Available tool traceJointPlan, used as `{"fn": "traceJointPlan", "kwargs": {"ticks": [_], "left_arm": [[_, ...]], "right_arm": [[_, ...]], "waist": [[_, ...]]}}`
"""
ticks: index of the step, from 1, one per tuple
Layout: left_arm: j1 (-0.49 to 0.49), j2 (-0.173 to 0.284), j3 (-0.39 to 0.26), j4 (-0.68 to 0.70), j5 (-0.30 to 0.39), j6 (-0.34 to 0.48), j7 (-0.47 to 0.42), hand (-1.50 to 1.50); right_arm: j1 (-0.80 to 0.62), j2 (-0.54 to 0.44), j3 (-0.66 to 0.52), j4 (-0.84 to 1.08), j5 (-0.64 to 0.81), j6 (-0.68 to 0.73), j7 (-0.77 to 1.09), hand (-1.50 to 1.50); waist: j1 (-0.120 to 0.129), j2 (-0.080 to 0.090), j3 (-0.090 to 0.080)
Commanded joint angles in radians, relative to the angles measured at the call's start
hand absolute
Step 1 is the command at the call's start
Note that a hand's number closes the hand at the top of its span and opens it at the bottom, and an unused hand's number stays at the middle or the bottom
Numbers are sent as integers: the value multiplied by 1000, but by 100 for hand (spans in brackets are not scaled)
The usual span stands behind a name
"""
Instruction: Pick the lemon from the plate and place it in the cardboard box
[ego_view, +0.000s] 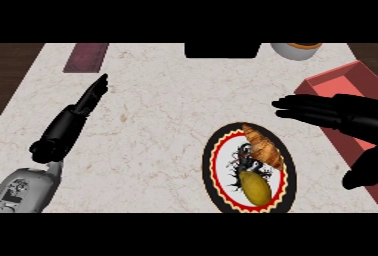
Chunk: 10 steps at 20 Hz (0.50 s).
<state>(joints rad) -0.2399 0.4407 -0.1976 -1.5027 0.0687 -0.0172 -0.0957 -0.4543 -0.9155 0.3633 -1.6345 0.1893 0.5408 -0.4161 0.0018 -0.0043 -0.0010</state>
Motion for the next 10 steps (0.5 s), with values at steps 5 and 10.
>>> {"fn": "traceJointPlan", "kwargs": {"ticks": [5,10], "left_arm": [[7,-5,28,6,-10,-23,8,0],[23,3,61,-14,-7,-56,13,0]], "right_arm": [[37,13,96,-291,150,79,280,-150],[93,74,130,-422,166,175,490,-150]], "waist": [[-9,1,0],[-7,2,0]]}}
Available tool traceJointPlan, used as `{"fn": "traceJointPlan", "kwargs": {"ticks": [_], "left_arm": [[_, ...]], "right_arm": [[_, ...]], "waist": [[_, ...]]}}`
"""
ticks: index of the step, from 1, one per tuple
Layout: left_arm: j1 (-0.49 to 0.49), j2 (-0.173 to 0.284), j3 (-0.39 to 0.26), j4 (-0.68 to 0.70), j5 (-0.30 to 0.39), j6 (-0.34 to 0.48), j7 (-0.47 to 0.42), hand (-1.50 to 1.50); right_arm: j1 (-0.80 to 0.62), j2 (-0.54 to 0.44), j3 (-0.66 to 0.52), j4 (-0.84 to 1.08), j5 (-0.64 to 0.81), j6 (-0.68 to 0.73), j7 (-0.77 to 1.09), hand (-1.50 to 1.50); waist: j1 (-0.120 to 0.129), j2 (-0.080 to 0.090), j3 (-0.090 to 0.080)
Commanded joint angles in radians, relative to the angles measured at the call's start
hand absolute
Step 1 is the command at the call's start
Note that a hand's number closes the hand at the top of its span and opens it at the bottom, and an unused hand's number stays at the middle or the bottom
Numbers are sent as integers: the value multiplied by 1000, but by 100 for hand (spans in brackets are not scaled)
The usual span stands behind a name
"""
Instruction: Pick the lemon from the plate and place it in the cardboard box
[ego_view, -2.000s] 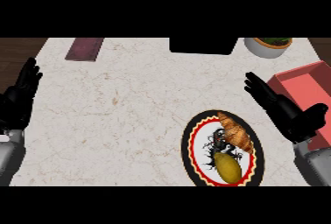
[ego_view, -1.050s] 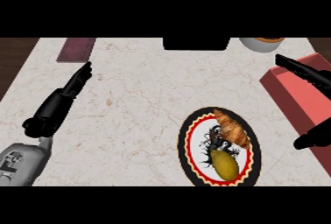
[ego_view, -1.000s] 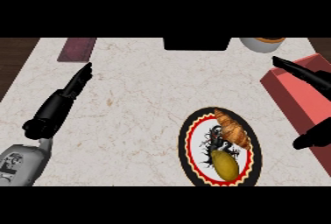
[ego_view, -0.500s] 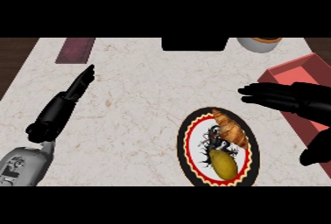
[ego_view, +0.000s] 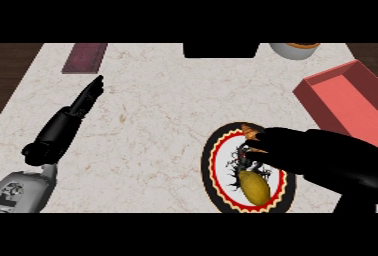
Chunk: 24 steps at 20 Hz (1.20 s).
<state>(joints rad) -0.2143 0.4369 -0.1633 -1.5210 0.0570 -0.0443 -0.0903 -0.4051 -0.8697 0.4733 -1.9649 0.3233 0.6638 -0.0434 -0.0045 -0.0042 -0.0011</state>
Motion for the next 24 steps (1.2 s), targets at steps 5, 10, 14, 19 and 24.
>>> {"fn": "traceJointPlan", "kwargs": {"ticks": [5,10,14,19,24], "left_arm": [[-1,-9,56,-10,1,-64,0,0],[-25,-47,53,-26,-47,-51,59,0],[1,-89,52,-30,-84,-48,20,0],[3,-111,83,1,-112,-62,0,0],[-45,-120,121,68,-111,-102,-21,0]], "right_arm": [[127,109,47,-136,89,107,208,-150],[116,238,133,-78,240,117,250,-150],[180,182,47,-92,314,85,134,-150],[189,298,111,-54,438,75,163,-150],[166,361,132,-38,505,127,186,-150]], "waist": [[2,3,1],[7,4,1],[3,4,2],[5,4,1],[3,4,1]]}}
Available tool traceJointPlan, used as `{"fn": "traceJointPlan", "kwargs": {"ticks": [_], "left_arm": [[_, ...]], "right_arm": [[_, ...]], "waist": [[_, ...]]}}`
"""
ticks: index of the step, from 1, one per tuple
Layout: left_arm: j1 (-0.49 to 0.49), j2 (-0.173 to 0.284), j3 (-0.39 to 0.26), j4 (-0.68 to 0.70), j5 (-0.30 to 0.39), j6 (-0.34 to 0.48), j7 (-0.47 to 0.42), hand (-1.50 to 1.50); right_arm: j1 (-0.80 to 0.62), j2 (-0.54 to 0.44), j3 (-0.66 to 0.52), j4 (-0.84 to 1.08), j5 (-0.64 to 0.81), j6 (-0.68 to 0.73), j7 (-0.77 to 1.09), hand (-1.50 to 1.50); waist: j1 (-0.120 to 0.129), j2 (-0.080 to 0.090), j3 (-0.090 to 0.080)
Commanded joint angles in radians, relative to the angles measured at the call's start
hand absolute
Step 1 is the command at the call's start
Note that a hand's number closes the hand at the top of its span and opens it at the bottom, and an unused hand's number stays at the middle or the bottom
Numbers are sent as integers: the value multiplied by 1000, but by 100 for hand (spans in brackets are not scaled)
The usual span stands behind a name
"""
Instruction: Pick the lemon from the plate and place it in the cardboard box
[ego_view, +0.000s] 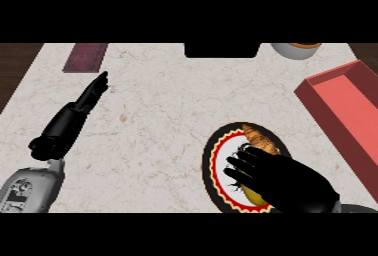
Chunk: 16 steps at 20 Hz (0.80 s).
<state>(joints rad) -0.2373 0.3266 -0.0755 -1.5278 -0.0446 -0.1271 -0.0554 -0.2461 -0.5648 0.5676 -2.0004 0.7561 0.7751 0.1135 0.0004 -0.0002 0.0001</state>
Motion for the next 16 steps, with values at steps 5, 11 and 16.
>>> {"fn": "traceJointPlan", "kwargs": {"ticks": [5,11,16], "left_arm": [[46,-24,19,-56,-15,-41,15,0],[14,-57,31,-44,-59,-41,26,0],[105,-46,55,-77,-71,-66,-39,0]], "right_arm": [[-24,56,-6,179,157,-82,-110,-150],[48,81,2,158,202,-53,-163,-150],[74,101,17,264,285,-147,-216,-150]], "waist": [[5,0,0],[0,0,0],[3,0,0]]}}
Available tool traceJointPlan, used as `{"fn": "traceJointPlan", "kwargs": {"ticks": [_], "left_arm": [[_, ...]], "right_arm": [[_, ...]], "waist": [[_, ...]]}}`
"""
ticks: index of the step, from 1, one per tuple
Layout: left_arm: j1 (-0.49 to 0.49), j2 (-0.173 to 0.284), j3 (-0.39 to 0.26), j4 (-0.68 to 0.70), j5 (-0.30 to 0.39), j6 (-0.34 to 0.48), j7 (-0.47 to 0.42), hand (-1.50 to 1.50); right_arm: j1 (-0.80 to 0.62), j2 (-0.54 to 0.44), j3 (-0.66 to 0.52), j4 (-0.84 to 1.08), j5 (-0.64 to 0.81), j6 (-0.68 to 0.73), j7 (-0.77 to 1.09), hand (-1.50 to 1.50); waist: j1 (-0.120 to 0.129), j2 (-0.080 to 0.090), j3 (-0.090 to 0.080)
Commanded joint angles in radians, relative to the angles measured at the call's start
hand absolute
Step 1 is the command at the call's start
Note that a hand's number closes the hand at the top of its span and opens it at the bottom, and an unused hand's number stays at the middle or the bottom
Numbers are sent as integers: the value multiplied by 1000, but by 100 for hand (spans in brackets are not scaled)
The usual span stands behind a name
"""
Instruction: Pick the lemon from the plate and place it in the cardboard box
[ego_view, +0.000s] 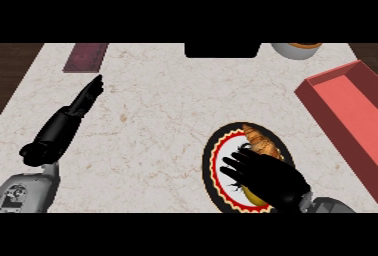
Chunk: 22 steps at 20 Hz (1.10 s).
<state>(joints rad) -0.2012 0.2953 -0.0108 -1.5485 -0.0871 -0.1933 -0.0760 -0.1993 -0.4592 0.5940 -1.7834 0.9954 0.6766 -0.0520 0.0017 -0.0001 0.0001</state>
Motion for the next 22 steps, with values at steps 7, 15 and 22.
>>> {"fn": "traceJointPlan", "kwargs": {"ticks": [7,15,22], "left_arm": [[-56,-20,35,47,-29,-34,16,0],[45,-69,13,-63,-60,-23,14,0],[17,-56,41,-76,-25,-57,56,0]], "right_arm": [[-14,79,-23,118,145,-47,-30,-150],[-5,57,-57,237,186,-134,-205,150],[-8,151,-15,199,220,-245,-231,150]], "waist": [[-2,0,0],[2,0,0],[1,-2,0]]}}
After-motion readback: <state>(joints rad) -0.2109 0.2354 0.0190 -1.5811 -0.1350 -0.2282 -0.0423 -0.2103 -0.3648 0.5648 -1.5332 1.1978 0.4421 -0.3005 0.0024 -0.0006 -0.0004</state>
